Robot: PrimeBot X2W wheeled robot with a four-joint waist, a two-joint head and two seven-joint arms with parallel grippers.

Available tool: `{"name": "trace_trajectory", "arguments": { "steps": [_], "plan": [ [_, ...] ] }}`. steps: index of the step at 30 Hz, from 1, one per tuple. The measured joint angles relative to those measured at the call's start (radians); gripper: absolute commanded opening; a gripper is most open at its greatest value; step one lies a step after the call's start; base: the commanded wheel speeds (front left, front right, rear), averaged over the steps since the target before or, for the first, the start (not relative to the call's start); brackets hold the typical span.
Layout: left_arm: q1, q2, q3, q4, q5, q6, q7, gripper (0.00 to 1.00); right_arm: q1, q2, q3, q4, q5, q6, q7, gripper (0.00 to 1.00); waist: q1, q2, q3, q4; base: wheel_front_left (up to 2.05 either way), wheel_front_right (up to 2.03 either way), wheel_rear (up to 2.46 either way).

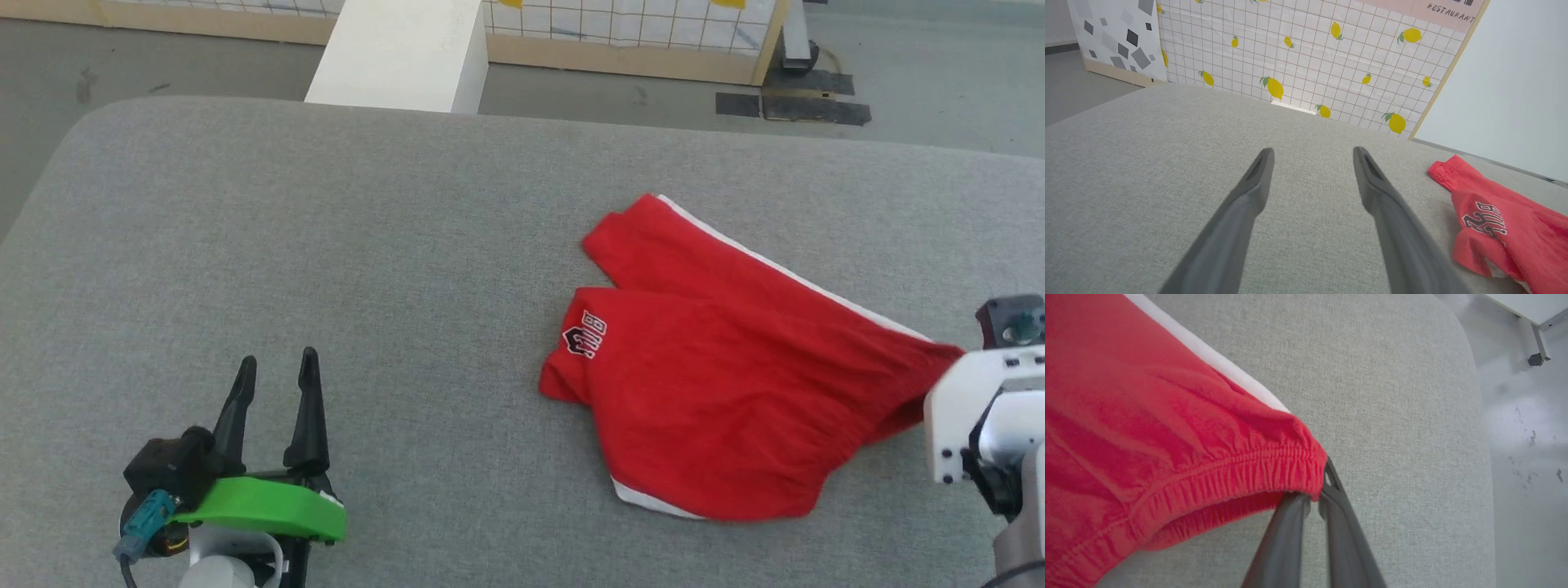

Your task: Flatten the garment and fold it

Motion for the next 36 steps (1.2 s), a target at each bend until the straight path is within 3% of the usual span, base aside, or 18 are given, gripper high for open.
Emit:
{"name": "trace_trajectory", "arguments": {
  "steps": [7,11,13,14,16,22,24,25,27,31,35,36],
  "plan": [
    [0.000,-0.001,0.008,0.009,0.000,0.000,0.000,1.00,0.064,0.123,-0.112,-0.122,0.058,0.000,-0.093,1.00,0.0000,0.0000,-0.012,0.000,0.00,0.00,0.00],
    [0.000,-0.002,0.001,0.014,-0.003,-0.001,0.000,1.00,0.145,0.151,-0.184,-0.235,0.122,0.000,-0.176,1.00,0.0000,0.0000,-0.023,-0.010,0.00,0.00,0.00],
    [-0.002,-0.005,-0.012,0.026,-0.015,-0.001,0.000,1.00,0.197,0.151,-0.193,-0.250,0.209,0.000,-0.213,1.00,0.0000,0.0000,-0.027,-0.021,0.00,0.00,0.00],
    [-0.029,-0.006,-0.041,0.052,-0.034,-0.001,0.028,1.00,0.263,0.152,-0.183,-0.246,0.309,0.000,-0.271,1.00,0.0000,0.0000,-0.030,-0.042,0.00,0.00,0.00],
    [-0.074,-0.003,-0.072,0.070,-0.061,-0.001,0.076,1.00,0.291,0.152,-0.162,-0.234,0.359,0.000,-0.309,1.00,0.0000,0.0000,-0.030,-0.062,0.00,0.00,0.00],
    [-0.238,0.023,-0.204,0.123,-0.137,-0.001,0.302,1.00,0.307,0.154,-0.089,-0.205,0.399,0.000,-0.368,1.00,0.0000,0.0000,-0.022,-0.126,0.00,0.00,0.00],
    [-0.295,0.028,-0.261,0.161,-0.165,-0.001,0.440,1.00,0.307,0.154,-0.073,-0.198,0.405,0.000,-0.376,1.00,0.0000,0.0000,-0.015,-0.150,0.00,0.00,0.00],
    [-0.328,0.036,-0.312,0.198,-0.172,-0.002,0.561,1.00,0.306,0.154,-0.066,-0.191,0.407,0.000,-0.384,1.00,0.0000,0.0000,-0.008,-0.171,0.00,0.00,0.00],
    [-0.360,0.053,-0.364,0.245,-0.162,-0.004,0.665,1.00,0.305,0.154,-0.058,-0.183,0.408,0.000,-0.390,1.00,0.0000,0.0000,0.003,-0.190,0.00,0.00,0.00],
    [-0.410,0.080,-0.421,0.325,-0.108,-0.004,0.752,1.00,0.303,0.154,-0.052,-0.168,0.414,0.000,-0.404,1.00,0.0000,0.0000,0.030,-0.218,0.00,0.00,0.00],
    [-0.432,0.073,-0.476,0.381,-0.107,-0.004,0.765,1.00,0.302,0.154,-0.053,-0.151,0.414,0.000,-0.412,1.00,0.0000,0.0000,0.047,-0.236,0.00,0.00,0.00],
    [-0.436,0.072,-0.480,0.390,-0.112,-0.004,0.763,0.50,0.301,0.154,-0.054,-0.147,0.413,0.000,-0.415,1.00,0.0000,0.0000,0.048,-0.239,0.00,0.00,0.00]
  ]
}}
